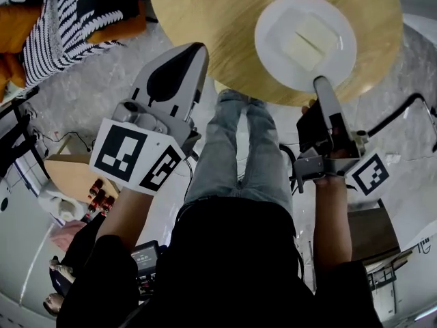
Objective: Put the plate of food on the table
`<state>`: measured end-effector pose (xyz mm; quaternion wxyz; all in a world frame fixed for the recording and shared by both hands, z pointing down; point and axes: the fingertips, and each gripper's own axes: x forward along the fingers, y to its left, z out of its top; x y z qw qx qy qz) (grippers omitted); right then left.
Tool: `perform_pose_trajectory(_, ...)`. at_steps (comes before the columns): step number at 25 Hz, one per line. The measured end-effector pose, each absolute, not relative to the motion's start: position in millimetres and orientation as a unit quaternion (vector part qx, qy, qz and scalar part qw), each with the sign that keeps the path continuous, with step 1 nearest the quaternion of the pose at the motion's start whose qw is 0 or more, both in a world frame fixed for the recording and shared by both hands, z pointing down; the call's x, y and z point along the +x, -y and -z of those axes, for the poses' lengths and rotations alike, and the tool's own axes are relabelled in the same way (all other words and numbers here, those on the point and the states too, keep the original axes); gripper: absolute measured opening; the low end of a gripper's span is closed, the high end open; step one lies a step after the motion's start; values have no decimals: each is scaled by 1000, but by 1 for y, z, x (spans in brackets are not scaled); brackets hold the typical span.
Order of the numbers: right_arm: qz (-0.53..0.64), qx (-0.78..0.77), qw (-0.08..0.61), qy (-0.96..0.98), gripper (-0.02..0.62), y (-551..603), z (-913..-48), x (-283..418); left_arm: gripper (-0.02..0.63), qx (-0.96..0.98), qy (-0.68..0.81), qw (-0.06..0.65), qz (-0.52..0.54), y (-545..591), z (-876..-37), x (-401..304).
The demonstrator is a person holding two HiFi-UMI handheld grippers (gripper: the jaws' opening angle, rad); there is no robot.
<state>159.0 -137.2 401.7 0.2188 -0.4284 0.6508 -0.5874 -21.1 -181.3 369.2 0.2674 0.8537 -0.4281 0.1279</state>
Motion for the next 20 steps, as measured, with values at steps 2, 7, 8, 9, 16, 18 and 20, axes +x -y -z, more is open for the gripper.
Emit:
perform_pose_trajectory(2,594,-429,215,-645,21,143,-423,154,5,851,426,276,-132,185,-391,-24)
perform_pose_trajectory(7,608,-429,209,-635,21,152,-453,153,5,845,427,289,-143,189,-424,-26)
perform_pose_trajectory(8,612,-428,206,-632,21,160,-460,150,5,842,429,293,-145,196,-432,-30)
perform_pose_trajectory(9,617,-427,204,-628,21,169,-466,148,5,840,430,296,-146,205,-438,-34)
perform_pose_trajectory(16,640,-432,182,-608,21,154,-491,139,5,834,435,304,-150,183,-460,-44)
perform_pose_trajectory(18,649,-433,177,-600,21,154,-507,136,5,831,438,309,-149,181,-474,-47)
perform_pose_trajectory(20,655,-433,171,-596,21,158,-515,133,5,830,438,312,-148,184,-482,-49)
